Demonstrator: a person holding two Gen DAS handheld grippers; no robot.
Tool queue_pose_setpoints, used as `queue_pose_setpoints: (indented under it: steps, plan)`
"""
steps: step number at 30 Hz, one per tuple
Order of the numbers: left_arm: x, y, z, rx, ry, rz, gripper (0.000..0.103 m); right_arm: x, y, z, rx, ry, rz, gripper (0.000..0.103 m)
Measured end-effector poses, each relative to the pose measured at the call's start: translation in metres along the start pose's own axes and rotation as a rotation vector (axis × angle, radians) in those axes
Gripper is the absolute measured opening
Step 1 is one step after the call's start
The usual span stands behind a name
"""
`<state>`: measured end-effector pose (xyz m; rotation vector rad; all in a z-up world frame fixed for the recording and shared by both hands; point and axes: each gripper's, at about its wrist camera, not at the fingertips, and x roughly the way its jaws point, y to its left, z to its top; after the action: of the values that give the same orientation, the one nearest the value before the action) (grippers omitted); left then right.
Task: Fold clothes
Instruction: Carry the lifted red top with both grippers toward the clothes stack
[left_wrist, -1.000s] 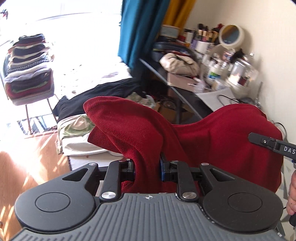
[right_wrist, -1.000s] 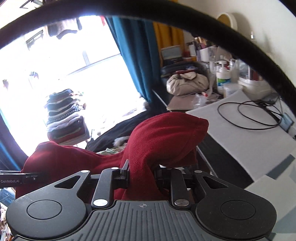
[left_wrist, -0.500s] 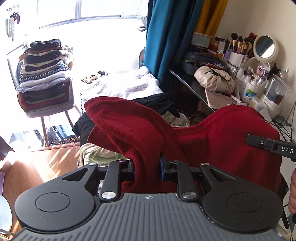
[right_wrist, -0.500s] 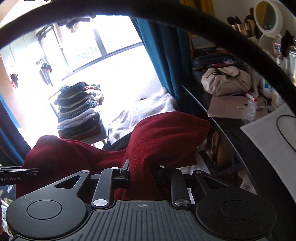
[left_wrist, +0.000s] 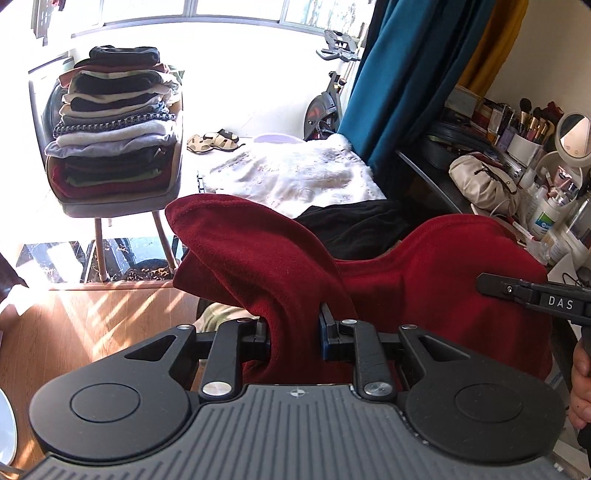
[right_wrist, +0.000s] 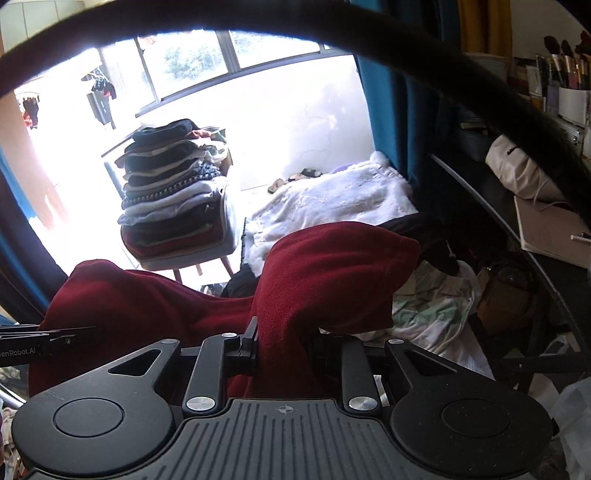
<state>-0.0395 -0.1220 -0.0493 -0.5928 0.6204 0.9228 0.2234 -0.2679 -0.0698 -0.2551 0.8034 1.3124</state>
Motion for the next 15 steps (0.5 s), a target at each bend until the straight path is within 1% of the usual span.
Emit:
queue_pose_setpoints:
  steps: [1,3,5,9,12,15]
  plan:
    - [0.001,0.017,0.004,0.009,0.005,-0.005,0.022,0.01,0.016,0.003,0.026,0.011,-0.019,0.02]
    - [0.0,0.05,0.013,0.038,0.011,-0.019,0.022,0.03,0.054,0.005,0.066,0.04,-0.03,0.02]
    - [-0.003,0.083,0.023,0.07,0.015,-0.032,0.022,0.048,0.096,0.008,0.063,0.051,-0.05,0.02]
    - [-0.01,0.143,0.047,0.122,0.016,-0.044,0.022,0.078,0.169,0.016,0.078,0.04,-0.065,0.02]
    - [-0.01,0.178,0.061,0.124,0.007,-0.055,0.022,0.093,0.208,0.024,0.09,0.027,-0.073,0.02]
    - [-0.009,0.208,0.072,0.094,-0.009,-0.072,0.022,0.106,0.234,0.033,0.08,0.025,-0.084,0.02]
